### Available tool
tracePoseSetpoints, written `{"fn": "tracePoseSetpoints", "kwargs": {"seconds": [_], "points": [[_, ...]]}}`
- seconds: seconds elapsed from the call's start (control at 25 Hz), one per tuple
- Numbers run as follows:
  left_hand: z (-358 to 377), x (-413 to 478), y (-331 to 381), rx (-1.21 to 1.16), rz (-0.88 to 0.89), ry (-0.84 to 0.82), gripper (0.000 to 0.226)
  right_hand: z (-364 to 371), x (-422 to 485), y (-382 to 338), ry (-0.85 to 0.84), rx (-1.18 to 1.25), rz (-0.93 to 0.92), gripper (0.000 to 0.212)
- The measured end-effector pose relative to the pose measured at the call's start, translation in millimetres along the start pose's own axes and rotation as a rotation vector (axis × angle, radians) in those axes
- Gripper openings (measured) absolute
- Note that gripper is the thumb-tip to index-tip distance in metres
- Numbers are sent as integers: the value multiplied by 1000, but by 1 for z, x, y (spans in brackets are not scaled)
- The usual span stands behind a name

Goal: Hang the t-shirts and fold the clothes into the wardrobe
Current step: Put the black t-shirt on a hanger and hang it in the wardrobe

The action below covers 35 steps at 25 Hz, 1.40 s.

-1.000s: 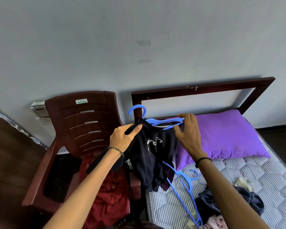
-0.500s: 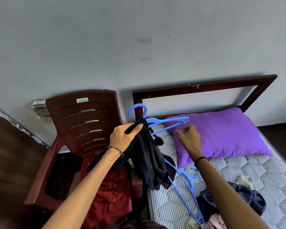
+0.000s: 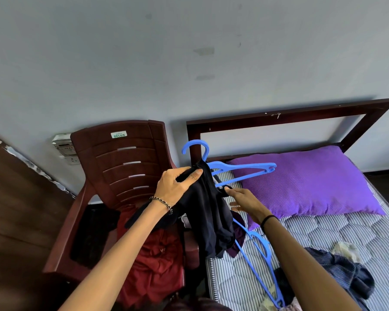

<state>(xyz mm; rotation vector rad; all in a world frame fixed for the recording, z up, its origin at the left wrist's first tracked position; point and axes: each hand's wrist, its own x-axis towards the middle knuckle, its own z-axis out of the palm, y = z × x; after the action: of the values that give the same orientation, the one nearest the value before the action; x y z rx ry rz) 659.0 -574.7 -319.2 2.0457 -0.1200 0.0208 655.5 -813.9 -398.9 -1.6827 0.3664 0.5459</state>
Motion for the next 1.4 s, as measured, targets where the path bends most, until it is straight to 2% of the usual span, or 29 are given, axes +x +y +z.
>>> {"fn": "tracePoseSetpoints", "kwargs": {"seconds": [0.08, 0.16, 0.28, 0.36, 0.44, 0.56, 0.68, 0.8, 0.96, 1.08, 1.16, 1.28, 1.4], "points": [[-3, 0, 1, 22, 12, -33, 32, -3, 5, 6, 138, 98, -68, 12], [-6, 0, -1, 100, 13, -37, 32, -10, 10, 13, 396, 144, -114, 4], [-12, 3, -8, 268, -3, -2, 54, -26, 8, 11, 676, 153, -105, 11], [-13, 4, -13, 350, -9, 3, 63, -37, 3, 7, 755, 132, -127, 23], [-11, 4, -14, 413, -12, -16, 56, -45, -2, 2, 796, 67, -157, 25], [-4, 4, -14, 502, 27, -49, 53, -51, -2, -2, 767, -103, -186, 12], [3, 8, -15, 549, 37, -68, 54, -48, -4, -6, 708, -174, -278, 25], [10, 10, -12, 560, 22, -79, 61, -32, -13, -18, 648, -227, -404, 23], [9, 14, -3, 426, -54, -31, 44, -17, -18, -29, 430, -190, -591, 3], [0, 15, -2, 317, -101, -21, 40, -22, -26, -36, 185, -95, -585, 13], [-6, 14, -5, 266, -113, -25, 44, -25, -28, -41, 97, -60, -578, 20], [-11, 14, -9, 187, -129, -58, 61, -27, -24, -45, 123, -200, -611, 7], [-16, 14, -7, 175, -149, -112, 77, -27, -20, -46, 172, -355, -611, 22]]}}
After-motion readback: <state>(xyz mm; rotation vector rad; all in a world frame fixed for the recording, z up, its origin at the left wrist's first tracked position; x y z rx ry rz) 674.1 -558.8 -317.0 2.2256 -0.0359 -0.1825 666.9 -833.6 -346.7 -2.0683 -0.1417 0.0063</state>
